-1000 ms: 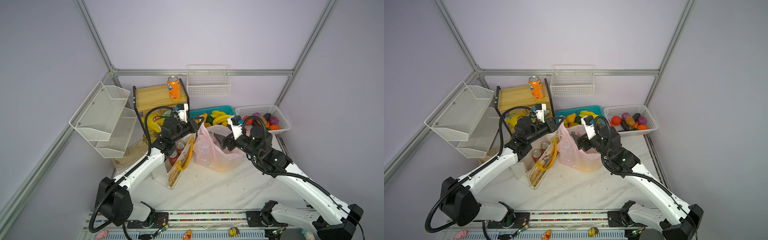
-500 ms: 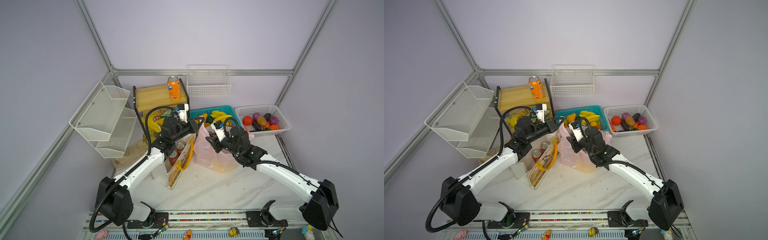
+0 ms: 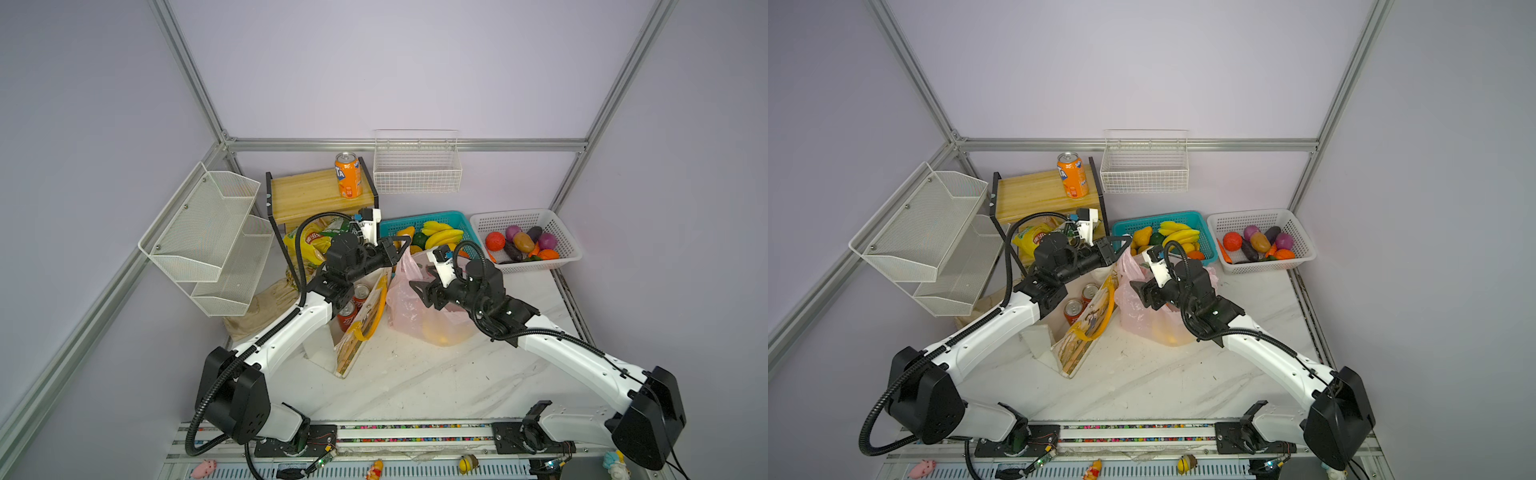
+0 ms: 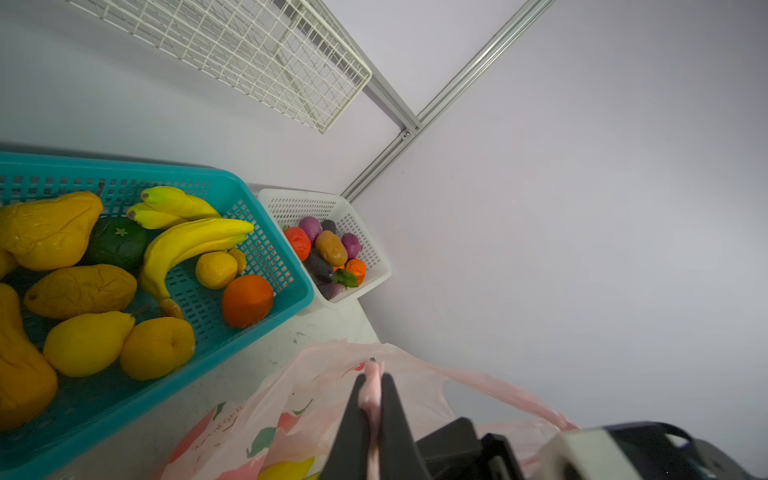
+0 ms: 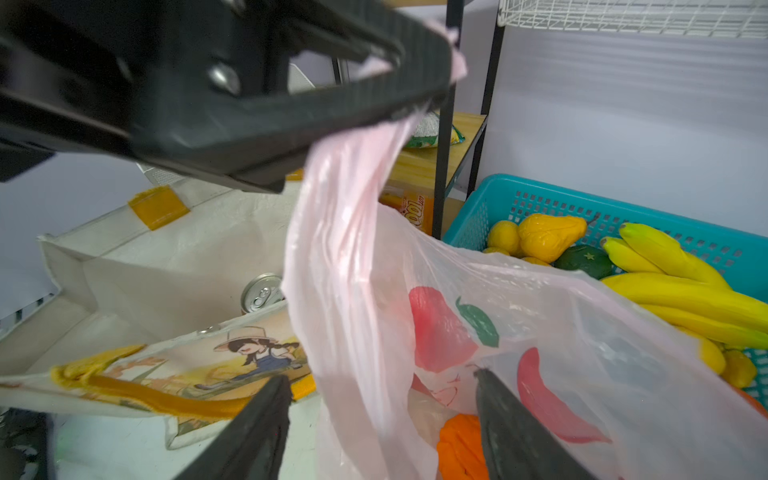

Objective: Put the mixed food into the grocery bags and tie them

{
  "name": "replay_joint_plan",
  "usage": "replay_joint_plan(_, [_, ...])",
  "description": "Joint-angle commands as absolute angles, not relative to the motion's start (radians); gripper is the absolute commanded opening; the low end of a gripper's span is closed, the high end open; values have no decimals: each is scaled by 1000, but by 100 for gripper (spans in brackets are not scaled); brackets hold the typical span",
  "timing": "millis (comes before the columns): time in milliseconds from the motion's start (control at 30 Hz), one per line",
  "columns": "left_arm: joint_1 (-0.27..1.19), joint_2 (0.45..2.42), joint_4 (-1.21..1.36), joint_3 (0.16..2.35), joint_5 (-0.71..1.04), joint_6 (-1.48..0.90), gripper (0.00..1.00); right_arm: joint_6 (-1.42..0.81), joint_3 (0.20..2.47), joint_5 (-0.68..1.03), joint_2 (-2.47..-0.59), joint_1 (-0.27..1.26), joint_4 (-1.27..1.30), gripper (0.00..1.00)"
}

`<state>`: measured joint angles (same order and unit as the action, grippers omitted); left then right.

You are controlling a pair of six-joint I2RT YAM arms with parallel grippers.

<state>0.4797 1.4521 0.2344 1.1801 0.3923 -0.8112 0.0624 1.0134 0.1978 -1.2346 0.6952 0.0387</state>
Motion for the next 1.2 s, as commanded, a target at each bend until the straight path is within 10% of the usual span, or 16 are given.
replay_joint_plan(0, [476,1444,218,1291,363,-731,12,81,1101,185,-1156,694,-74,78])
replay_joint_plan(567, [481,1249,123,1299,265,-532,70,31,1366,163,-1126,517,-212,83])
replay_joint_plan(1167, [866,1404,-176,1624,327,60,74,-225,1394,324,-1368,15,-182,79])
